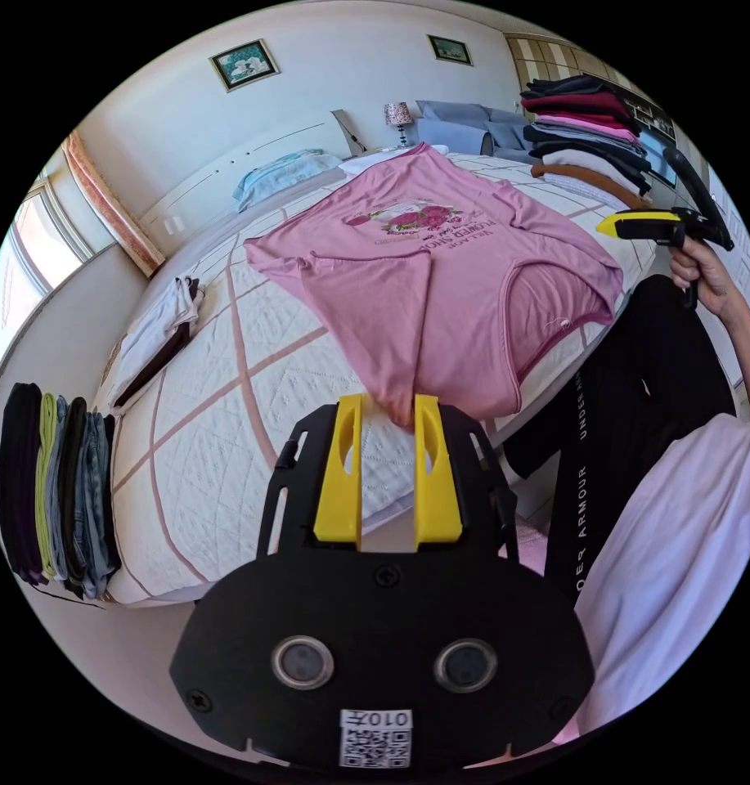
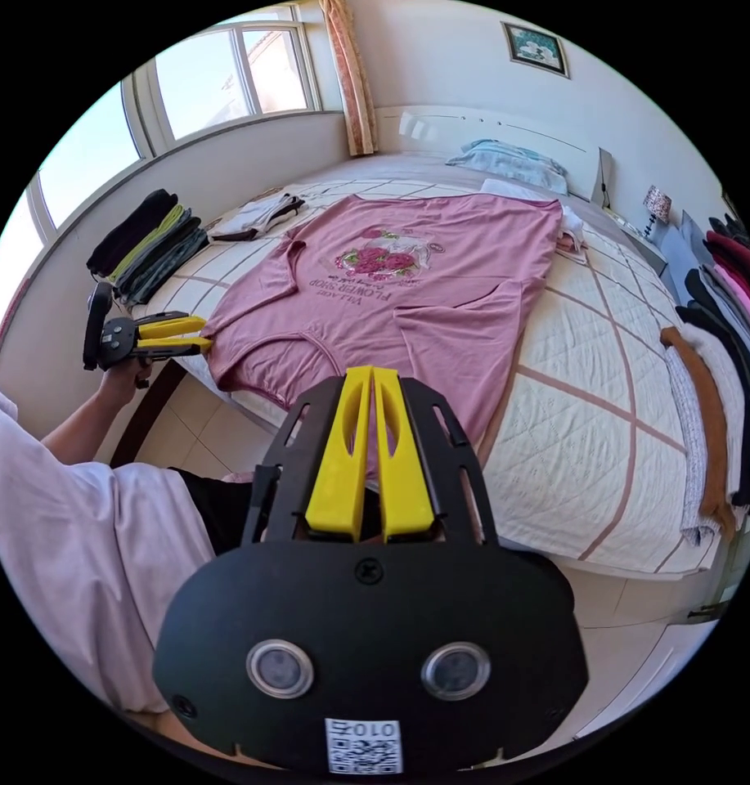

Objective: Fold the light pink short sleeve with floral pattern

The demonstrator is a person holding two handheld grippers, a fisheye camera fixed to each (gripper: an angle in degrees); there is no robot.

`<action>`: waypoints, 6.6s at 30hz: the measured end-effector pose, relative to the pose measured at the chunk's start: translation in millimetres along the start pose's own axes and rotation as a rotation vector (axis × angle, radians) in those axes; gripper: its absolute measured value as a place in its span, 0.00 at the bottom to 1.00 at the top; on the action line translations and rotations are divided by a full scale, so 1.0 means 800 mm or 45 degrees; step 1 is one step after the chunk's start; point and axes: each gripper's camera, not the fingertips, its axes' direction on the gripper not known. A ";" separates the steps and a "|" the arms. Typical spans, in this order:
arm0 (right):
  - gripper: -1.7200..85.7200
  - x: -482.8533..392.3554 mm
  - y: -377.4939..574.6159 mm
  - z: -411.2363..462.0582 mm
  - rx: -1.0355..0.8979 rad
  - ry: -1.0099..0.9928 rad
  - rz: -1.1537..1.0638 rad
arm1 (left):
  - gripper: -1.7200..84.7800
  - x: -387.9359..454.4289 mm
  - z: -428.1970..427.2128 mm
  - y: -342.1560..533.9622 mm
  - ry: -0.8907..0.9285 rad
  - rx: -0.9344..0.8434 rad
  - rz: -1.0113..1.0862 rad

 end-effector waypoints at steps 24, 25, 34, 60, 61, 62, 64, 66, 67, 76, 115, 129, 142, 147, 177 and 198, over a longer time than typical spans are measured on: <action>0.04 -0.009 -0.032 0.065 -0.029 0.119 0.045 | 0.09 0.079 0.005 0.015 -0.200 0.026 0.381; 0.05 -0.017 -0.036 0.062 -0.070 0.120 0.003 | 0.09 0.083 0.002 0.017 -0.216 0.031 0.417; 0.09 -0.163 0.013 0.044 -0.153 0.256 -0.405 | 0.10 0.155 -0.041 0.049 -0.319 0.164 0.764; 0.04 -0.207 -0.017 0.063 -0.067 0.410 -0.502 | 0.02 0.030 0.002 -0.111 0.192 -0.001 0.611; 0.04 -0.191 -0.033 0.054 -0.066 0.374 -0.504 | 0.02 0.016 0.004 -0.123 0.238 -0.025 0.599; 0.05 -0.182 -0.042 0.052 -0.072 0.353 -0.509 | 0.02 -0.012 0.006 -0.147 0.319 -0.047 0.567; 0.05 -0.141 -0.088 0.053 -0.133 0.264 -0.505 | 0.02 -0.053 0.016 -0.186 0.460 -0.087 0.558; 0.05 -0.106 -0.126 0.074 -0.245 0.197 -0.488 | 0.02 -0.101 0.042 -0.239 0.551 -0.122 0.506; 0.05 -0.083 -0.148 0.095 -0.305 0.160 -0.475 | 0.02 -0.112 0.052 -0.252 0.572 -0.132 0.496; 0.06 0.055 -0.186 0.221 -0.438 -0.174 -0.282 | 0.03 -0.212 0.191 -0.341 0.890 -0.328 0.342; 0.06 0.148 0.045 0.155 0.043 -0.221 -0.175 | 0.03 -0.201 0.082 -0.162 0.463 0.121 0.247; 0.06 0.082 0.145 0.031 0.236 -0.275 -0.344 | 0.02 -0.161 -0.015 -0.054 0.430 0.251 0.462; 0.06 -0.010 0.200 0.015 0.105 -0.293 -0.495 | 0.02 -0.137 -0.061 0.023 0.443 0.216 0.410; 0.06 0.005 0.142 0.027 0.109 -0.268 -0.527 | 0.02 -0.198 -0.046 -0.033 0.611 0.266 0.317; 0.09 0.142 -0.172 0.240 -0.158 -0.144 -0.253 | 0.09 -0.407 0.161 -0.352 0.870 -0.034 0.035; 0.05 0.140 -0.188 0.296 -0.179 -0.080 -0.121 | 0.06 -0.329 0.201 -0.394 0.728 -0.153 0.032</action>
